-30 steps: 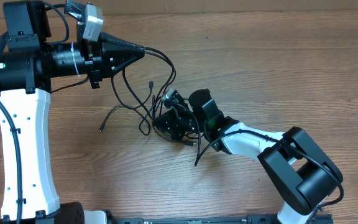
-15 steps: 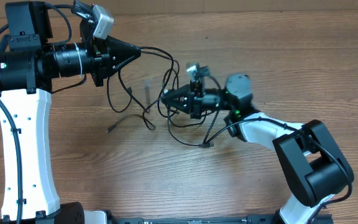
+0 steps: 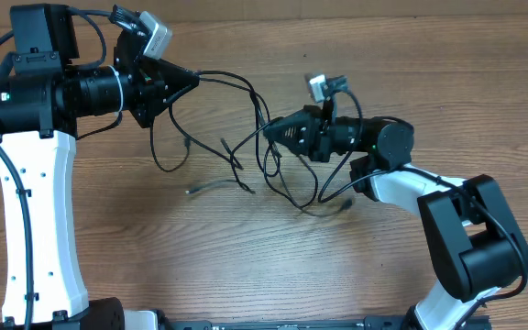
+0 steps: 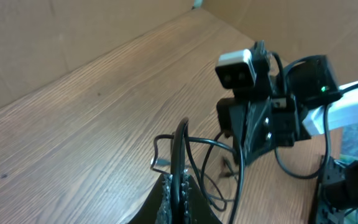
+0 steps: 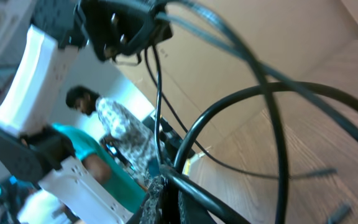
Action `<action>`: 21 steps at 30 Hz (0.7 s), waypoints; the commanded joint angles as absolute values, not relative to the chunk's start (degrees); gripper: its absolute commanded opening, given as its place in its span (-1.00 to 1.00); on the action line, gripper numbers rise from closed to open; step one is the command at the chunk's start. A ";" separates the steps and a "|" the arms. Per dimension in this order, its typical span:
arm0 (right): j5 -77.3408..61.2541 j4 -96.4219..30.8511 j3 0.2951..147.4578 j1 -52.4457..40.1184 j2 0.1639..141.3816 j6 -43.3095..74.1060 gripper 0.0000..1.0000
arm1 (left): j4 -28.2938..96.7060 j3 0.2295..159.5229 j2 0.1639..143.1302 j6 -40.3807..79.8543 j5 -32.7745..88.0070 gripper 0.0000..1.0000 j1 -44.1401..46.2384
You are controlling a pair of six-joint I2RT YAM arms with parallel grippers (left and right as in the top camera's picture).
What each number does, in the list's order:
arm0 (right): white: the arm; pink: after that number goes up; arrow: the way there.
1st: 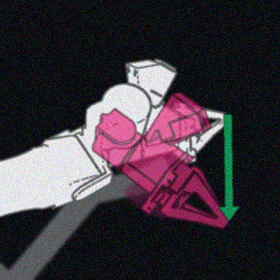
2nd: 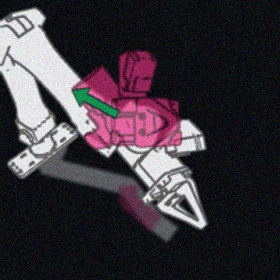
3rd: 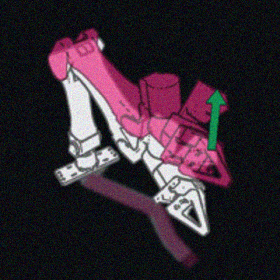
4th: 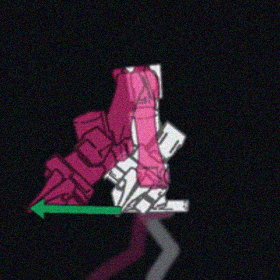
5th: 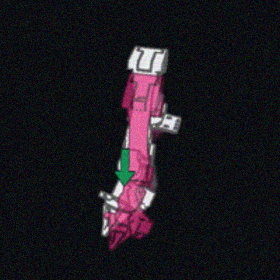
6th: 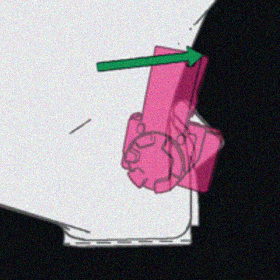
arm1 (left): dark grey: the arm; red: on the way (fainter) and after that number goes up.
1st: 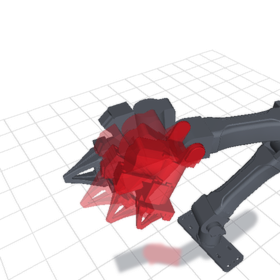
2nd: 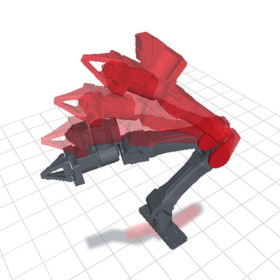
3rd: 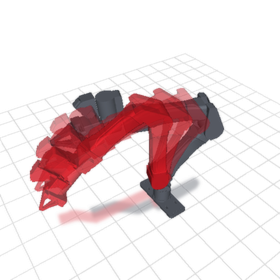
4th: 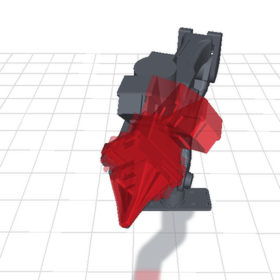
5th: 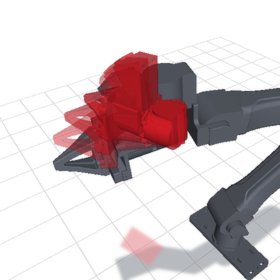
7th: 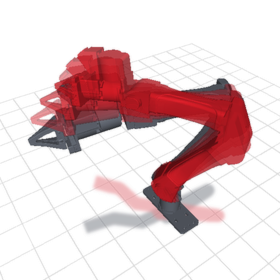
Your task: Untangle cables
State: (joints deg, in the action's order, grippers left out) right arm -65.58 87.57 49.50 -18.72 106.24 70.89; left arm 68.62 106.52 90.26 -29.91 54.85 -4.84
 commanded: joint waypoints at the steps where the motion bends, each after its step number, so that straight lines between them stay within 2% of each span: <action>1: -63.61 90.72 49.95 -17.61 104.92 78.15 -0.92 | 68.71 107.74 88.75 -28.42 52.56 -0.92 -4.47; 6: -63.07 87.48 49.95 -17.93 104.92 74.87 -0.92 | 68.27 107.74 88.75 -28.10 52.75 -0.91 -4.47; 11: -63.42 74.96 49.93 -19.14 104.92 74.48 -0.92 | 66.22 107.74 88.75 -27.24 50.30 -0.92 -4.47; 15: -65.52 67.53 49.93 -21.37 104.92 71.29 -0.92 | 62.15 107.74 88.75 -19.03 41.82 -0.92 -4.47; 21: -66.06 50.83 49.93 -26.26 104.92 61.60 -0.92 | 56.62 107.74 88.75 -9.89 39.77 -0.92 -4.49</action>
State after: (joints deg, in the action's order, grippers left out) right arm -65.21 55.11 49.50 -24.08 105.93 68.49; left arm 58.30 106.52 90.24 -17.19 42.46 -4.84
